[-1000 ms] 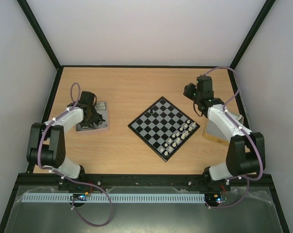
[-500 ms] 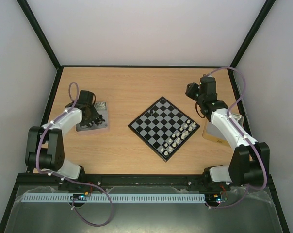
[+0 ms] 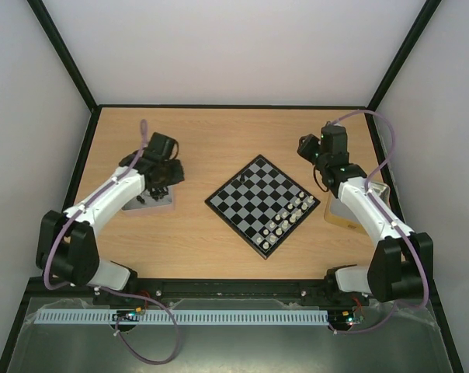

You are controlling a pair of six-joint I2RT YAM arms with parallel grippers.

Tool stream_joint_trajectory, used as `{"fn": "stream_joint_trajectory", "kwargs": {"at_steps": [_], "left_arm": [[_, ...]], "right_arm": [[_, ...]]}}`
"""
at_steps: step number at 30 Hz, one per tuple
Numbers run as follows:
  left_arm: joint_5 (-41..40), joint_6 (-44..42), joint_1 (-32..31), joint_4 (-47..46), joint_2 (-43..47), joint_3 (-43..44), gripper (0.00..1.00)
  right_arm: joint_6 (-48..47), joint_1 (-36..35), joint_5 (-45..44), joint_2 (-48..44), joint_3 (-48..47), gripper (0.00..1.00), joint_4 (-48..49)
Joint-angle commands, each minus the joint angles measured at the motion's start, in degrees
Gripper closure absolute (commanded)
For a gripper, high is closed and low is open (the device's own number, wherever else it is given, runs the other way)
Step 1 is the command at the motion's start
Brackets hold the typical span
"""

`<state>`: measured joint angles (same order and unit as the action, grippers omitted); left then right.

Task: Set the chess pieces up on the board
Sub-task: Pick up the chess piece from the storage box, then place the chess piece on the chessboard, then adjust the chess piece on the chessboard.

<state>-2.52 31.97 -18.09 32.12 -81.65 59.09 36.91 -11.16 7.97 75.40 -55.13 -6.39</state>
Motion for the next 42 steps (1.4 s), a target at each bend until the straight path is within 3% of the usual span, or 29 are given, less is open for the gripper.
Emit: {"fn": "stream_joint_trajectory", "kwargs": {"at_steps": [1, 8, 20, 22, 26, 29, 35, 42], "left_arm": [[4.1, -3.4, -9.1, 2.8, -4.0, 6.2, 0.98], [2.5, -4.2, -19.4, 2.4, -14.0, 11.4, 0.97], [-2.7, -3.8, -25.2, 1.9, -24.6, 16.2, 0.95], [-2.6, -3.8, -25.2, 2.1, -25.2, 16.2, 0.90], [-2.4, -4.0, -25.2, 2.3, -25.1, 16.4, 0.63], [-2.0, -4.1, -25.2, 1.8, -24.8, 16.7, 0.54], [-2.4, -3.0, -25.2, 1.1, -24.8, 17.2, 0.54], [-1.6, -2.4, -25.2, 0.6, -25.3, 17.4, 0.65]], "right_arm": [[0.8, -0.2, -0.2, -2.0, 1.3, 0.57, -0.2], [0.8, -0.2, -0.3, -2.4, 2.2, 0.57, -0.3], [0.9, -0.2, -0.1, -2.3, 3.0, 0.57, -0.1], [0.9, -0.2, 0.0, -2.2, 3.1, 0.56, -0.2], [0.9, -0.2, 0.3, -2.0, 3.3, 0.56, 0.0], [1.1, -0.2, 0.5, -1.9, 3.5, 0.56, 0.2], [1.1, -0.3, 0.4, -2.1, 3.8, 0.56, 0.3], [1.0, -0.2, 0.3, -2.1, 4.1, 0.56, 0.3]]}}
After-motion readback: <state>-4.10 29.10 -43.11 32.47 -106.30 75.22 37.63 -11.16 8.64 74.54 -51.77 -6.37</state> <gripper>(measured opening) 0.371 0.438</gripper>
